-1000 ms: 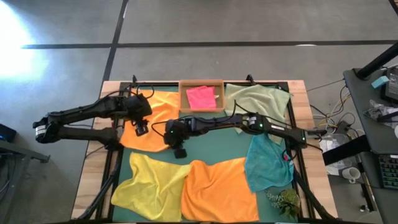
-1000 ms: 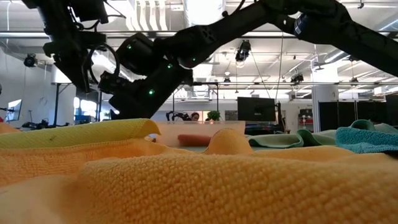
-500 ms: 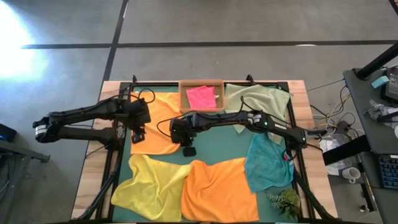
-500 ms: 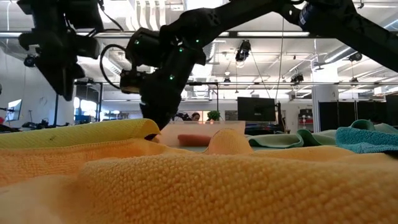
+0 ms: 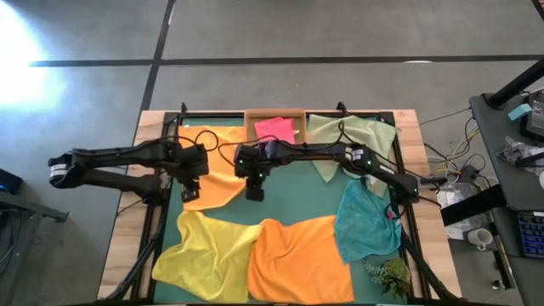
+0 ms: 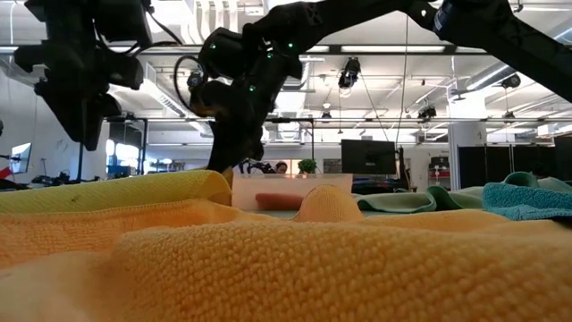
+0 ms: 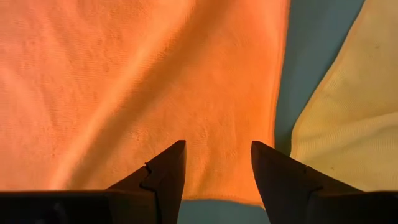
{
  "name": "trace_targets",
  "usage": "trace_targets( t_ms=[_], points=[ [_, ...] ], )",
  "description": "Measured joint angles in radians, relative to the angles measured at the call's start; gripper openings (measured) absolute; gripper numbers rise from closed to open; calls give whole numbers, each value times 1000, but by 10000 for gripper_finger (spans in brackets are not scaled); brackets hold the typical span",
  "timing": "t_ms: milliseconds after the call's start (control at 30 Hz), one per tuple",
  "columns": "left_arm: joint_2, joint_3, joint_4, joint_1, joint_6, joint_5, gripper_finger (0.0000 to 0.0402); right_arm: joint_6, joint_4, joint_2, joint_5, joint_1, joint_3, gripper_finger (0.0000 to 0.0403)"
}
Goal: Fold microfiber towels
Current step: Fold the top orange towel
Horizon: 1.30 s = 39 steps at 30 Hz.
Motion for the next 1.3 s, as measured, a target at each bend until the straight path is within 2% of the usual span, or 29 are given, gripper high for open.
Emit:
trace_targets(
  t_ms=[433, 533, 800, 933, 1100, 1300],
  points=[
    [72, -13, 77, -15, -33, -1, 166, 99, 10, -76, 12, -68, 2, 9],
    [87, -14, 121, -27, -59, 2, 166, 117, 11, -78, 44, -76, 2, 9],
    [179, -16, 219, -82, -69, 8, 166, 105, 11, -78, 45, -87, 2, 9],
    [255, -16, 290, -99, -111, -17, 166, 93, 11, -78, 44, -89, 2, 9],
    [349, -16, 334, -131, -139, -119, 166, 71, 8, -78, 42, -89, 2, 9],
    [394, -16, 391, -186, -140, -107, 166, 60, 3, -78, 42, -91, 2, 9]
  ],
)
